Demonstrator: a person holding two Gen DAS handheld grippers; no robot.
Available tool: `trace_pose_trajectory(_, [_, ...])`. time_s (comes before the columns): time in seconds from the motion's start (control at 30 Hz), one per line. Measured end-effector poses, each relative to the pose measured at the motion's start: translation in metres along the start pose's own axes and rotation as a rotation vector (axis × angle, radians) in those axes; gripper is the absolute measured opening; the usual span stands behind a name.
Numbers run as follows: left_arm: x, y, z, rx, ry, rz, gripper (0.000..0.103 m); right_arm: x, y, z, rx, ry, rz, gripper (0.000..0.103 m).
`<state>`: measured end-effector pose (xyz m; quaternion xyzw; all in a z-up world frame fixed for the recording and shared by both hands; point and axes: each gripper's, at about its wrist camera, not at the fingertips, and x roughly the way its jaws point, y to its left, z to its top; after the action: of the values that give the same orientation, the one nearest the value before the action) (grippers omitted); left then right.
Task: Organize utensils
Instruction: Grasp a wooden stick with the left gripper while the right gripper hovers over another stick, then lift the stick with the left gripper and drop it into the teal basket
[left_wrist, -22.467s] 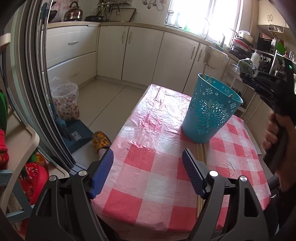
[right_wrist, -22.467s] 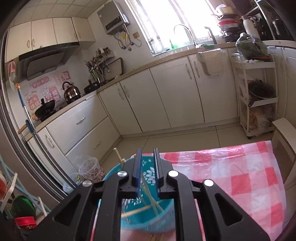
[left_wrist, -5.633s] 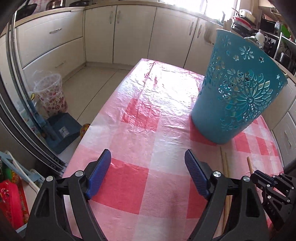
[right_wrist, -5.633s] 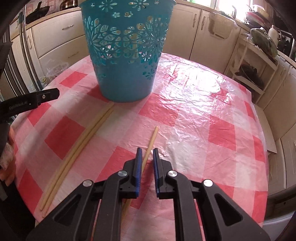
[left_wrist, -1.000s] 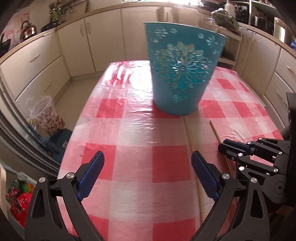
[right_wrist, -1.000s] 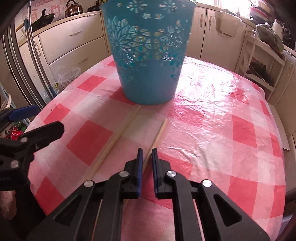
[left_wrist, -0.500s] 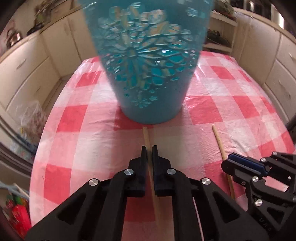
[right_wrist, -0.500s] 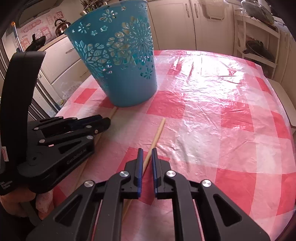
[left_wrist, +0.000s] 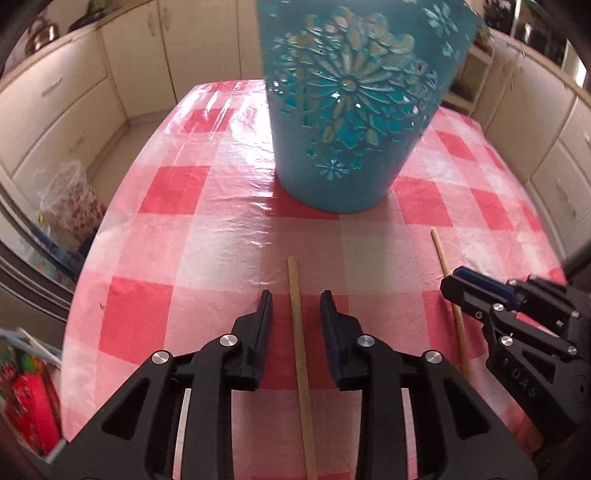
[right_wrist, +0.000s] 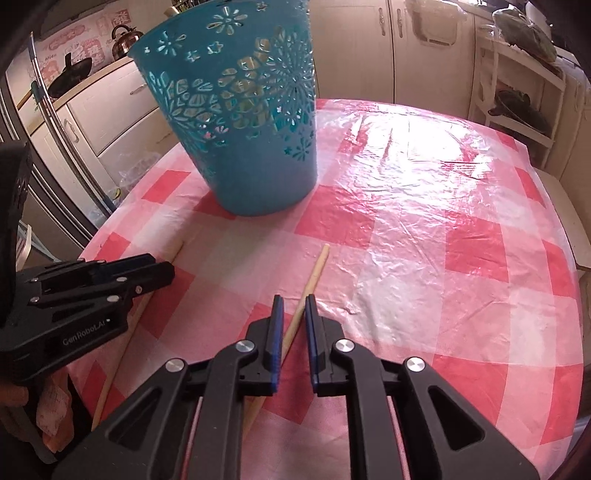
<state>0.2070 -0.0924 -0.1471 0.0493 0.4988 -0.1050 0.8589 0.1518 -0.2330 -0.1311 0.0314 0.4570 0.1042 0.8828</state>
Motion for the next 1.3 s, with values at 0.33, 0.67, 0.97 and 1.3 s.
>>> trace_pose_trajectory(0.33, [-0.005, 0.010, -0.003, 0.025, 0.007, -0.042, 0.006, -0.002, -0.009, 0.003, -0.022, 0.055, -0.016, 0.008])
trace_pose_trajectory(0.67, [-0.038, 0.036, -0.003, -0.050, -0.090, -0.112, 0.005, -0.004, -0.005, -0.007, -0.009, 0.011, 0.027, 0.006])
trace_pose_trajectory(0.97, [-0.149, 0.082, 0.041, -0.158, -0.350, -0.249, 0.005, -0.003, -0.005, -0.008, 0.005, -0.015, 0.029, 0.006])
trace_pose_trajectory(1.3, [-0.197, 0.061, 0.125, -0.153, -0.615, -0.248, 0.005, -0.003, -0.010, -0.010, 0.041, -0.019, 0.067, 0.006])
